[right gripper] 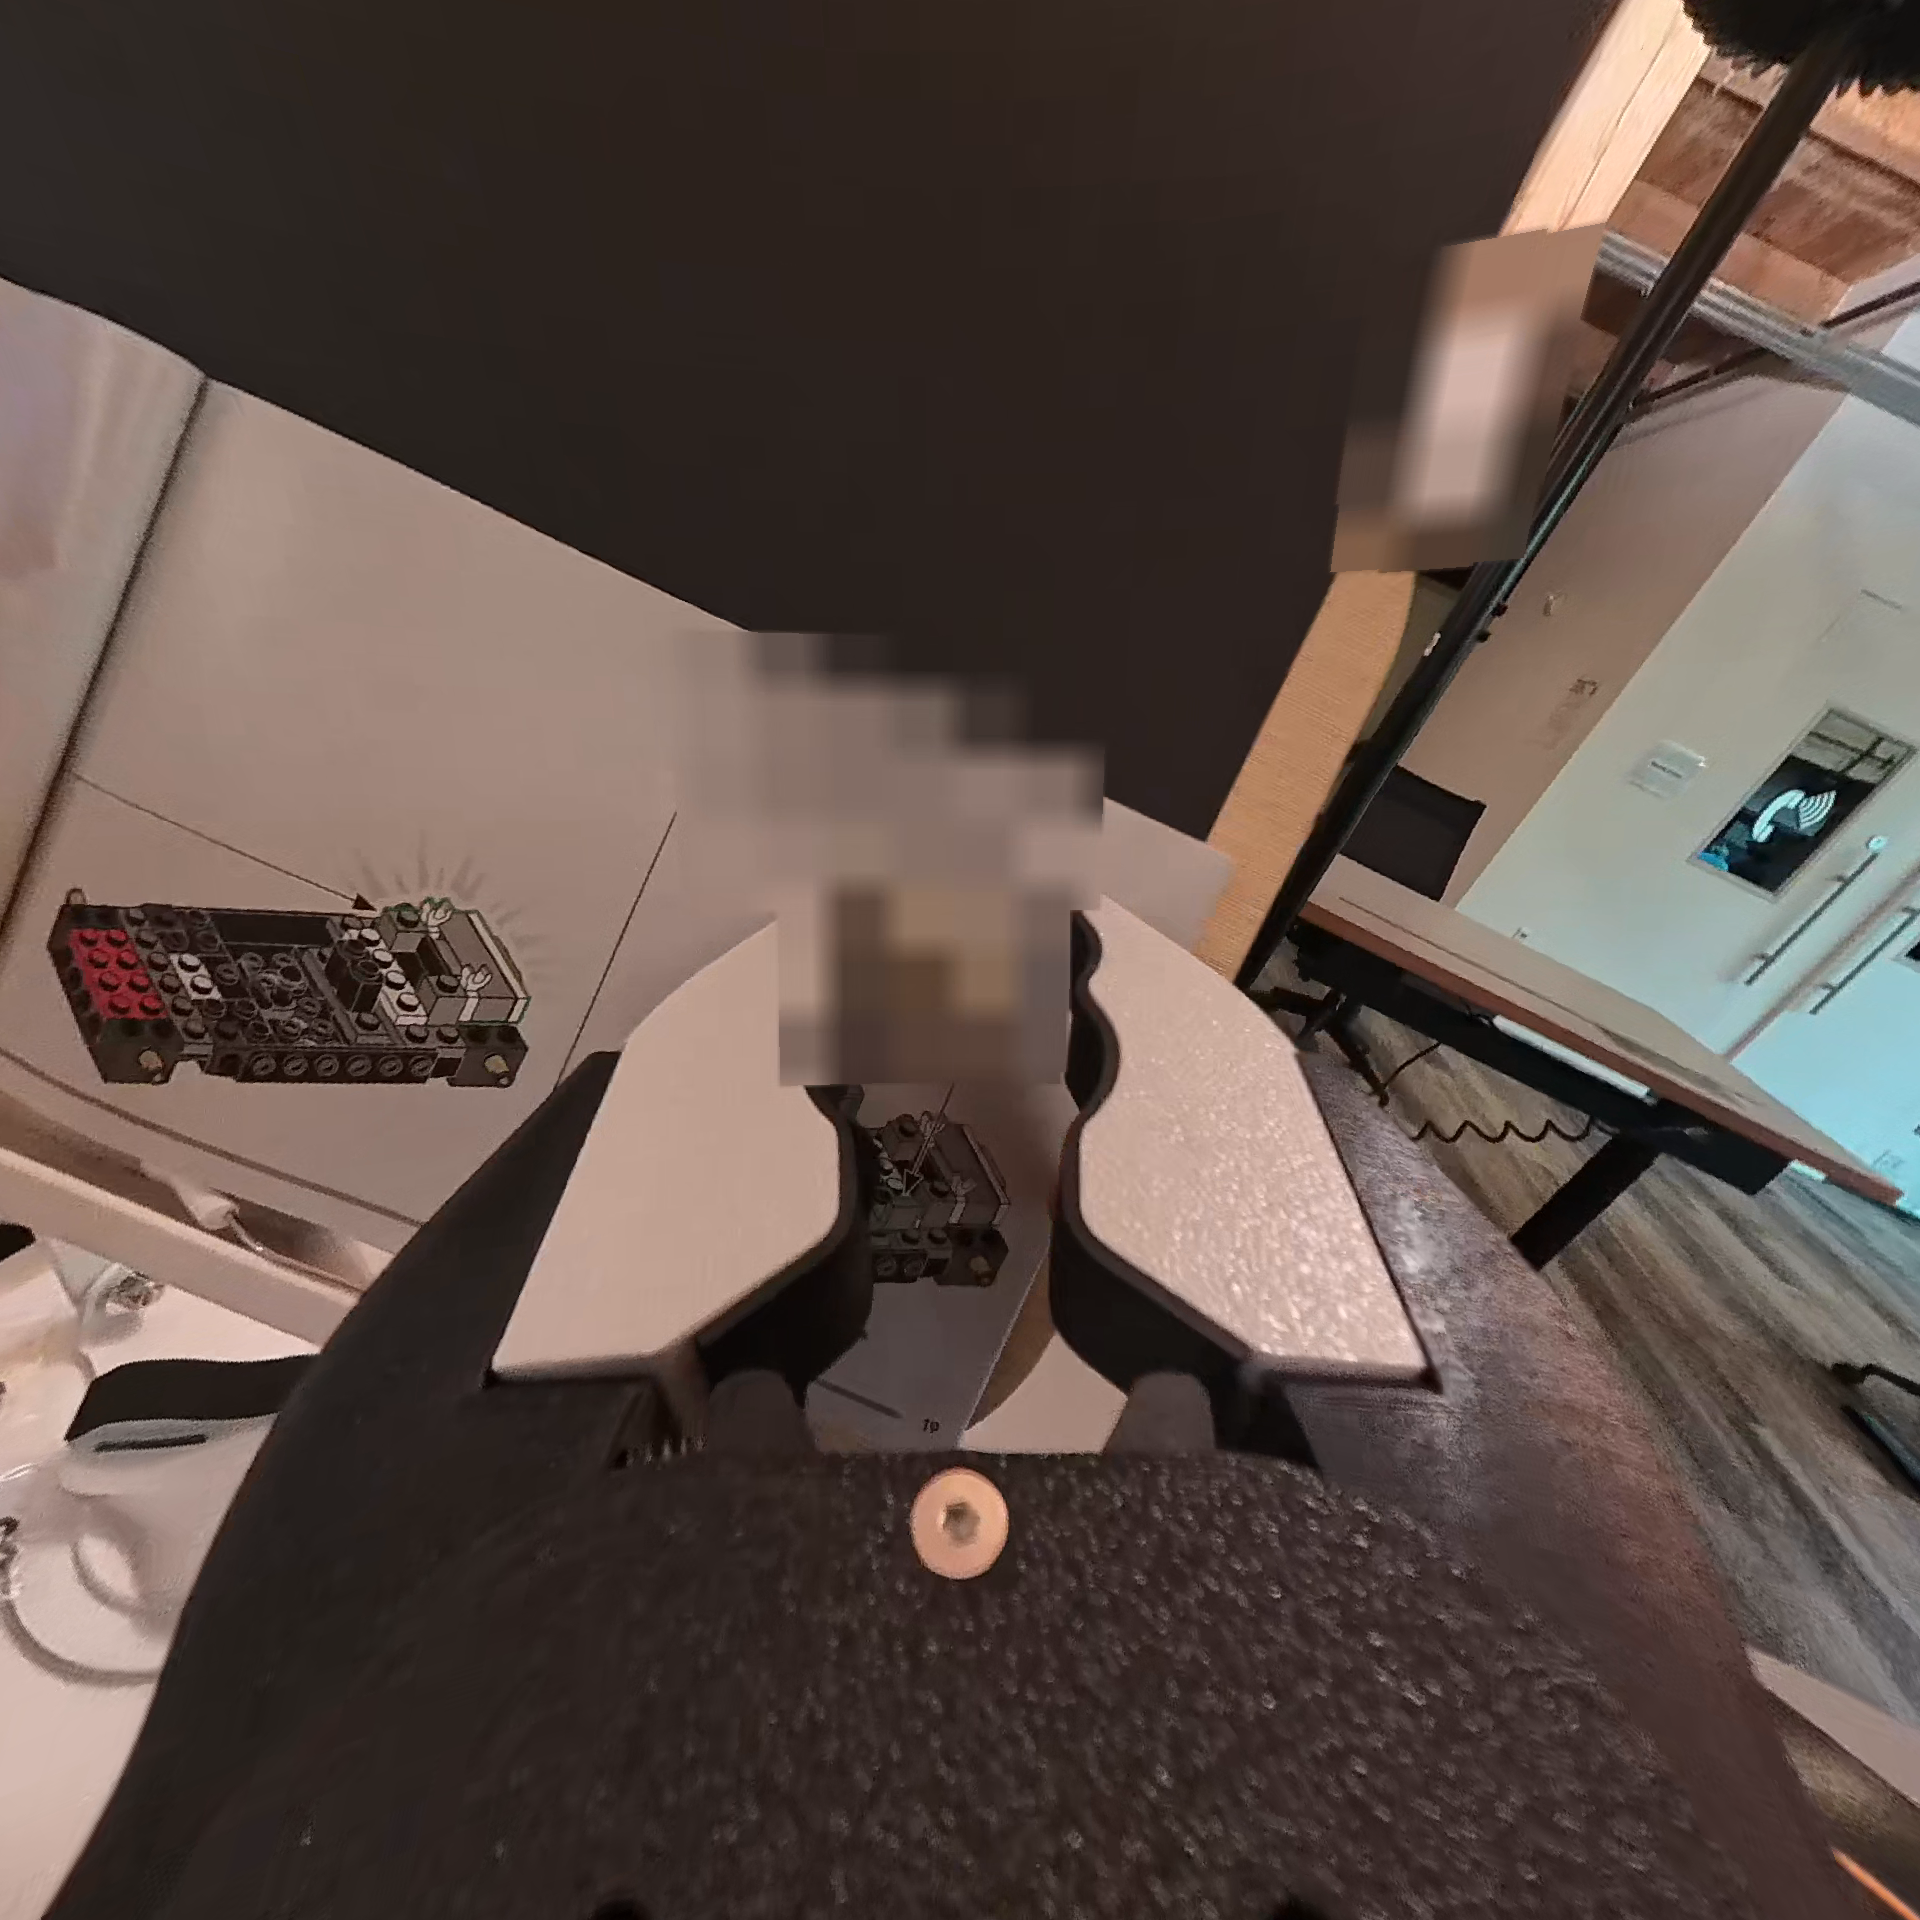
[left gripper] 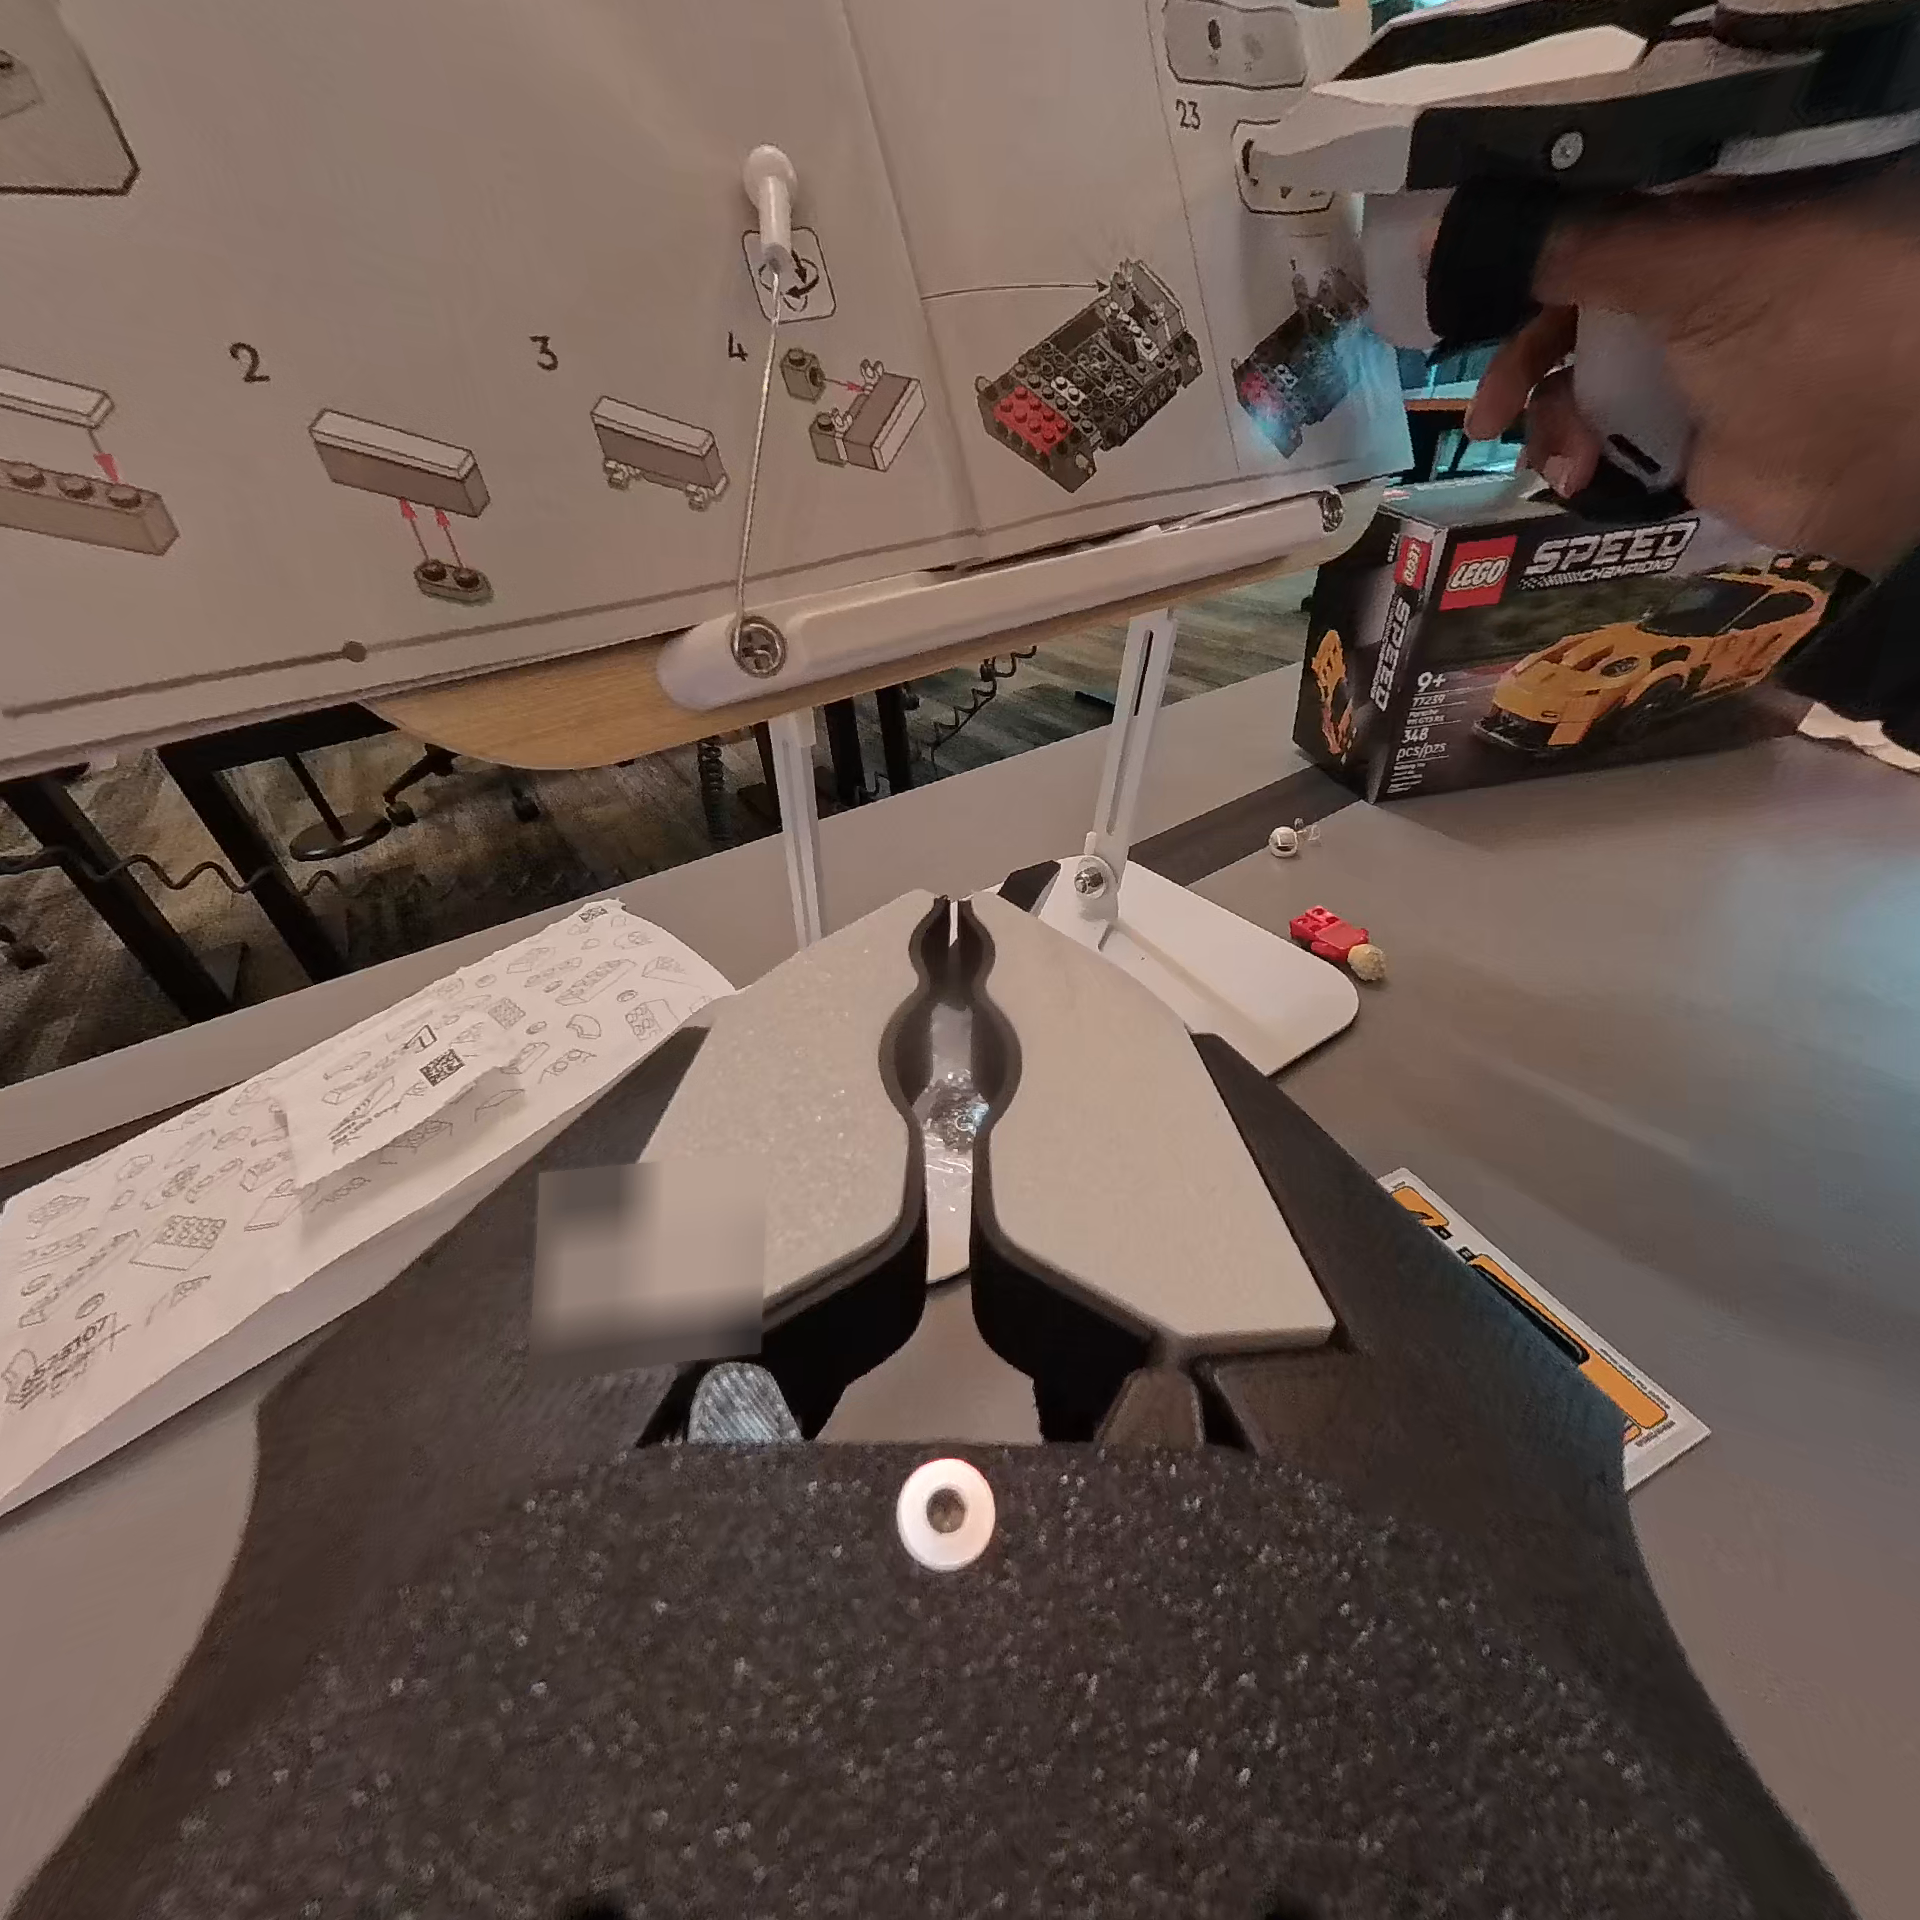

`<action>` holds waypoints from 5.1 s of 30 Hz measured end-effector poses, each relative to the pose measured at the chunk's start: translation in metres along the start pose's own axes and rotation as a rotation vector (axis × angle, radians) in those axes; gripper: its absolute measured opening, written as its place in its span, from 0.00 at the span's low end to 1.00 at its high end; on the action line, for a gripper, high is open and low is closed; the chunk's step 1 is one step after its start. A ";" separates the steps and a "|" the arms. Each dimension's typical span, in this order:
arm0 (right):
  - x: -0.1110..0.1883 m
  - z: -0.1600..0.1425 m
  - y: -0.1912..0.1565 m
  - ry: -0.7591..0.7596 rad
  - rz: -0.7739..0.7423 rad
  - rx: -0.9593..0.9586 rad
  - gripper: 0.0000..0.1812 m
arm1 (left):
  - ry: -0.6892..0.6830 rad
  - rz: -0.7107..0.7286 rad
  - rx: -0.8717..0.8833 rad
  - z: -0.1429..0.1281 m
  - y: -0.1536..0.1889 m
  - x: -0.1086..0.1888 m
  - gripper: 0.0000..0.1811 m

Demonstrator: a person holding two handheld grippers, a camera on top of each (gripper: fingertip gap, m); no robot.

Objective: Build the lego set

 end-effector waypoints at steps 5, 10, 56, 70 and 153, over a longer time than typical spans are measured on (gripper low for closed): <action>0.003 -0.002 -0.013 0.011 0.021 0.072 0.00 | -0.005 -0.002 -0.004 -0.001 0.001 0.000 0.00; 0.012 0.009 0.008 0.072 -0.061 0.048 0.24 | -0.010 0.003 -0.005 -0.003 -0.001 -0.001 0.00; -0.004 0.001 0.005 0.006 0.069 0.037 0.15 | -0.026 -0.005 -0.001 -0.006 -0.002 -0.002 0.01; 0.051 -0.001 -0.005 0.360 -0.066 0.253 0.08 | -0.019 -0.034 -0.028 -0.002 0.014 -0.002 0.01; -0.017 0.004 0.021 0.120 0.079 0.127 0.32 | 0.402 -0.125 -0.176 0.041 0.047 0.038 0.08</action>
Point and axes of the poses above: each gripper's, where its closed fingertips meet, x back along the fingers, z out of its top, y = z × x across the jaws, the point moved 5 cm from there along x, back along the fingers, and after that the axes turned 14 degrees about -y, right-handed, at the moved point
